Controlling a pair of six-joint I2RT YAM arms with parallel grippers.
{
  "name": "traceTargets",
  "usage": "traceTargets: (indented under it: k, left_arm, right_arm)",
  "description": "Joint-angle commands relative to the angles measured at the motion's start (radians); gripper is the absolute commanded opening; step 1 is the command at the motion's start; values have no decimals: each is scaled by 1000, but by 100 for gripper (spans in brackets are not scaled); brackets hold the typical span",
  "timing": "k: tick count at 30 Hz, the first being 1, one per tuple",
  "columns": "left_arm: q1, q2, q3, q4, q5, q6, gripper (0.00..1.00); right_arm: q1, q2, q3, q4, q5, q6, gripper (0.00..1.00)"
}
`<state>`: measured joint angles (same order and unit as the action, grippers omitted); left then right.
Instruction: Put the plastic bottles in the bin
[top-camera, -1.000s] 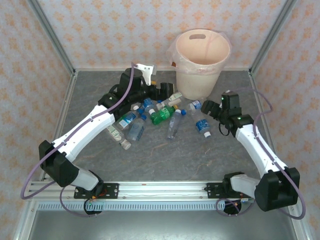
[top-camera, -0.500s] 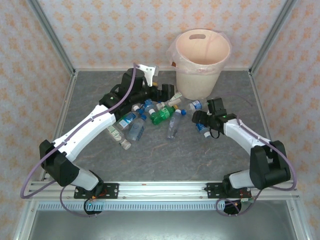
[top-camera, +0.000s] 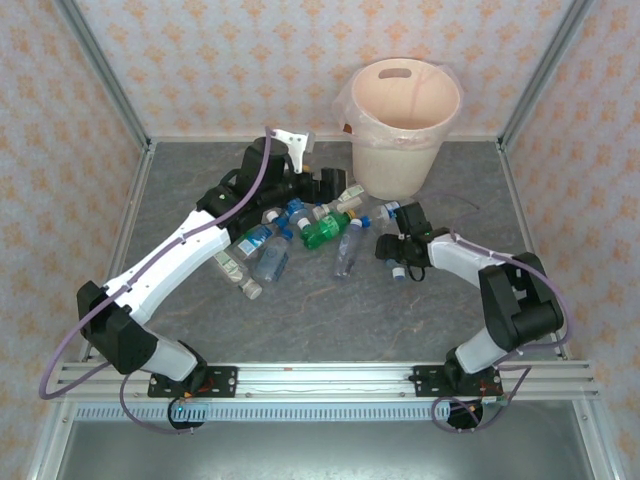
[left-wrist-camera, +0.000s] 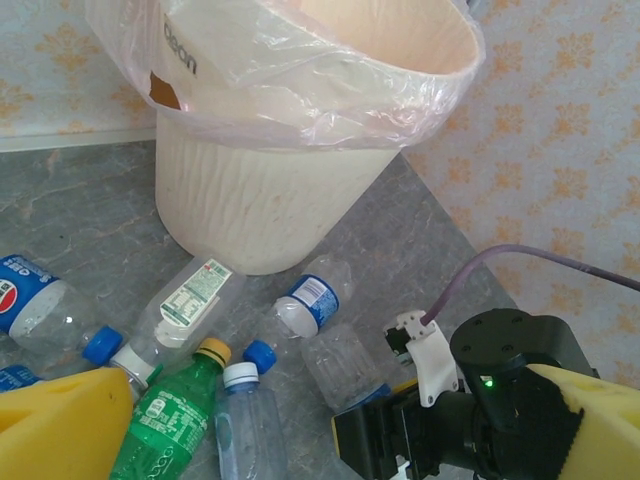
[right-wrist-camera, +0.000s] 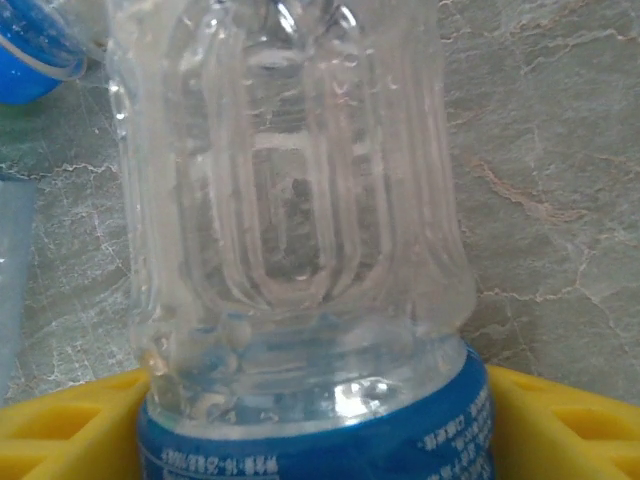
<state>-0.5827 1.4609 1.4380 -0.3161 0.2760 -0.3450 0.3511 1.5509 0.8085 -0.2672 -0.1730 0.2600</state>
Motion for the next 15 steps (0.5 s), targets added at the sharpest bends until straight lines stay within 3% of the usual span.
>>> traceTargets:
  k: [1,6,15]
  left_arm:
    - [-5,-3,50,-51,-23,16,99]
    - [-5,13,97,-96,-63,18,99]
    - [-5,36,177,-136,-189,-3,99]
  right_arm:
    - [2,-1,1,16,55,-4,70]
    - [6,-45,-9,16,45,1,58]
    - [6,-236,-27,-34,43,54,57]
